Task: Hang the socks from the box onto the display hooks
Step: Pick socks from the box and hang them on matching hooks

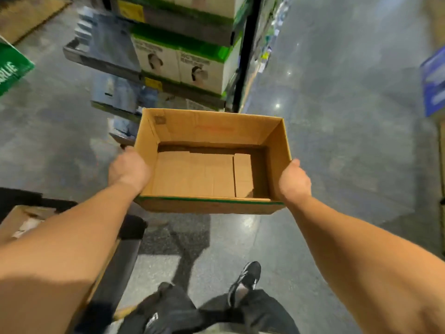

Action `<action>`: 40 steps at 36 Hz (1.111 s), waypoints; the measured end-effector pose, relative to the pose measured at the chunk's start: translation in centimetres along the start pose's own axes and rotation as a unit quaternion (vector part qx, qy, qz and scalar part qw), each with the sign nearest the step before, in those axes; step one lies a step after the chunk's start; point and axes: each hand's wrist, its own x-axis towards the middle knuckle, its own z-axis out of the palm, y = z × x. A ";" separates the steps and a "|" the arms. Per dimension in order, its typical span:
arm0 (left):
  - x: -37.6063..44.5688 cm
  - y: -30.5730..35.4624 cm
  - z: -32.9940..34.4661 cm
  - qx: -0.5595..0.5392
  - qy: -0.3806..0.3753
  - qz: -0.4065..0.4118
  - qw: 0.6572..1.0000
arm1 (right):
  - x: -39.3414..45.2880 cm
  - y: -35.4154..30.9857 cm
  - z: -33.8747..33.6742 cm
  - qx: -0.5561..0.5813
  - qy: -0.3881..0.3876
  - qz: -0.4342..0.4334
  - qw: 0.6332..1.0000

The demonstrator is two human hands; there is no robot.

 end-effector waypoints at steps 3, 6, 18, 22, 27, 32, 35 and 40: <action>0.8 3.3 5.4 0.000 -0.014 0.002 1.000 | 4.1 3.3 1.6 -0.008 0.005 0.011 1.000; 2.3 5.4 11.1 0.000 -0.022 0.001 1.000 | 8.5 6.2 5.1 -0.020 0.001 0.015 1.000; 13.5 5.7 43.1 0.019 -0.055 -0.004 0.998 | 25.4 17.1 32.1 -0.024 -0.032 0.053 0.998; 16.9 5.2 53.2 0.012 -0.062 -0.007 0.998 | 30.4 20.2 40.4 -0.016 -0.036 0.070 0.997; 20.6 6.3 61.8 0.005 -0.064 0.006 0.998 | 35.5 22.8 47.3 -0.012 -0.021 0.085 0.996; 22.1 7.1 66.6 0.010 -0.063 0.005 0.998 | 38.7 24.0 50.6 -0.013 -0.001 0.079 0.997; 22.0 6.8 68.7 0.009 -0.054 0.007 0.998 | 39.9 24.6 51.6 -0.033 -0.004 0.076 0.997; 21.8 7.0 68.9 0.005 -0.074 0.011 0.997 | 40.6 25.0 52.0 -0.013 -0.041 0.108 0.993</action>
